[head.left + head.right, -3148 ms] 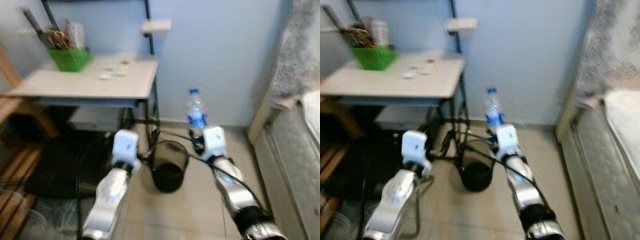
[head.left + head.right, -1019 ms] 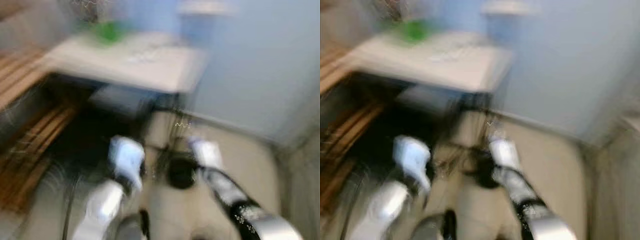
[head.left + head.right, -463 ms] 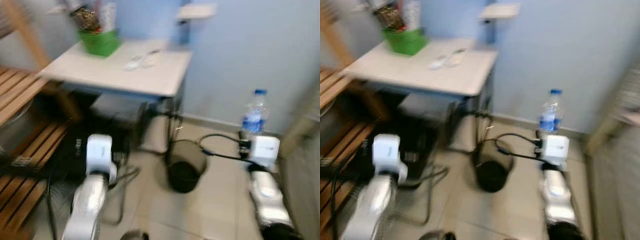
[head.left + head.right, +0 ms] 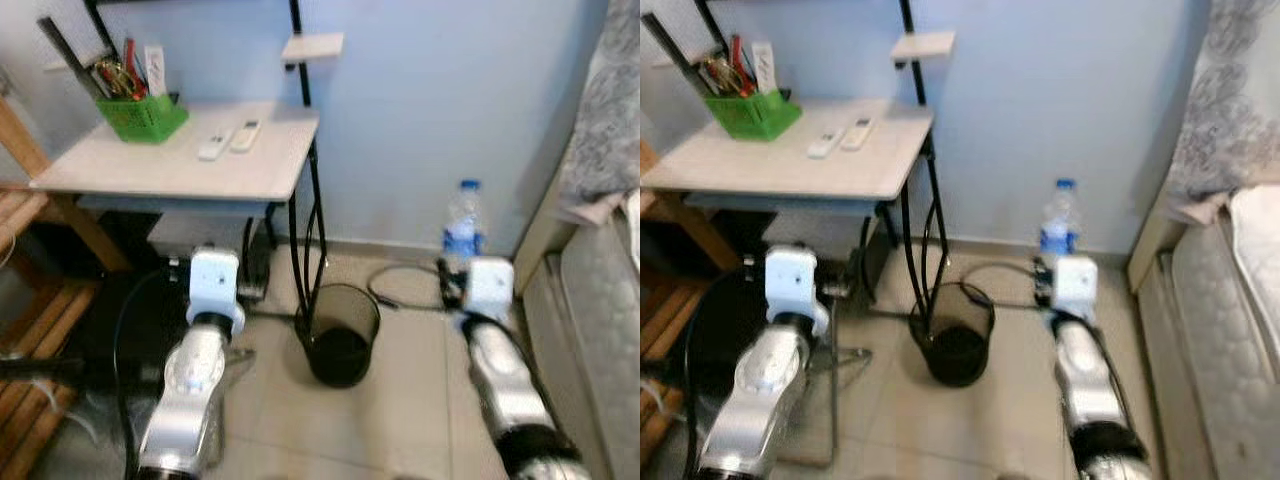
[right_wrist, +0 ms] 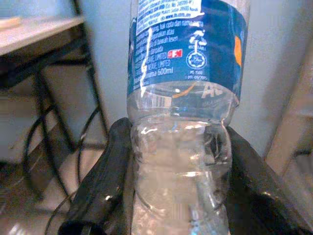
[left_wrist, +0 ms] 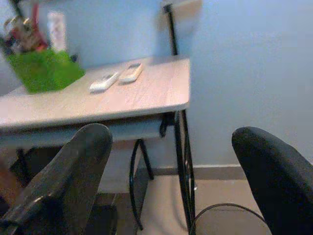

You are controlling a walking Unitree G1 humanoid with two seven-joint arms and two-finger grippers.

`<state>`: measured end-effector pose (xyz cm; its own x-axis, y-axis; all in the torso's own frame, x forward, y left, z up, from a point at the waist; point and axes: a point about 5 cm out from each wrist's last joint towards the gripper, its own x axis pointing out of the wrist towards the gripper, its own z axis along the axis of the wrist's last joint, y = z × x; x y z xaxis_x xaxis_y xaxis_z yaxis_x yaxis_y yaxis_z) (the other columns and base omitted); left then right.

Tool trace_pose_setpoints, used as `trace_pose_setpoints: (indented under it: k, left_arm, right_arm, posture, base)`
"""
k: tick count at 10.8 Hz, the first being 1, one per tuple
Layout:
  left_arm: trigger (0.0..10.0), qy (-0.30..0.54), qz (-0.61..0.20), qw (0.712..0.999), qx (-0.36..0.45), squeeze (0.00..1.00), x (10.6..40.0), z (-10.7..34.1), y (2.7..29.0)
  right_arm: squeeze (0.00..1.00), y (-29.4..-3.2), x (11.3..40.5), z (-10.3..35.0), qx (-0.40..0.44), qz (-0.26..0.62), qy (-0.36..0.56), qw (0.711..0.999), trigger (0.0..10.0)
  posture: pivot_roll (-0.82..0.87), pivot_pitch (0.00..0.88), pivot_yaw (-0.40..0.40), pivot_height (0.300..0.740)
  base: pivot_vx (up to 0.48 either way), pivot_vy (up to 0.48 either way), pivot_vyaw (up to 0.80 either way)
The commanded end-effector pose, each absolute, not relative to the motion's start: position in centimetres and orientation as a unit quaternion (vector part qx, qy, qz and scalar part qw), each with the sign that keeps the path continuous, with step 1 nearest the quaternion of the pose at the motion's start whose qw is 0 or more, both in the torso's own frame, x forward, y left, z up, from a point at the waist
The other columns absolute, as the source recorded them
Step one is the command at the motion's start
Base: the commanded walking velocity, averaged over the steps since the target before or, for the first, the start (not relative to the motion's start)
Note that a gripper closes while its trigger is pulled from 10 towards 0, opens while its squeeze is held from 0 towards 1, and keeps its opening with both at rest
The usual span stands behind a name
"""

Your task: Clean up the room

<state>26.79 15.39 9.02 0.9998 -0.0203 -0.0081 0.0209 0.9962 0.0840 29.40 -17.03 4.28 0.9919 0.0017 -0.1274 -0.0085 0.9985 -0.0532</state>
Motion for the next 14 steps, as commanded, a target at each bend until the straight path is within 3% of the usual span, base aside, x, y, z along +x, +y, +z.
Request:
trace_pose_setpoints:
  k: [1,3,5,8,14]
  left_arm:
    - [10.0,0.014,0.011,0.999,0.030,0.00,26.9,8.6,16.0]
    - [10.0,0.024,0.040,0.999,-0.006,0.00,27.0,8.3,16.8]
    - [10.0,0.021,0.030,0.999,0.021,0.00,27.1,8.2,16.5]
    - [10.0,0.004,-0.004,0.999,0.042,0.00,27.3,8.7,15.8]
    - [10.0,-0.003,-0.022,0.999,0.037,0.00,27.0,8.8,15.2]
  right_arm:
    - [0.00,-16.3,29.8,4.7,-0.033,0.023,0.058,0.997,10.0]
    - [0.00,-15.9,30.3,4.8,-0.036,0.036,0.058,0.997,10.0]
    - [0.00,-16.0,30.4,4.5,-0.035,0.040,0.071,0.996,10.0]
    - [0.00,-15.5,30.4,4.0,-0.038,0.052,0.082,0.995,10.0]
    - [0.00,-14.7,30.2,3.3,-0.047,0.076,0.099,0.991,10.0]
  posture:
    - [-0.08,0.000,0.127,0.740]
    - [-0.08,0.000,0.122,0.740]
    - [-0.08,0.000,0.117,0.740]
    - [-0.07,0.000,0.118,0.740]
    - [-0.06,0.000,0.111,0.740]
  base:
    - [0.300,-0.371,0.00]
    - [0.358,-0.313,0.00]
    - [0.341,-0.135,0.78]
    - [0.000,0.000,0.71]
    - [0.378,0.000,0.00]
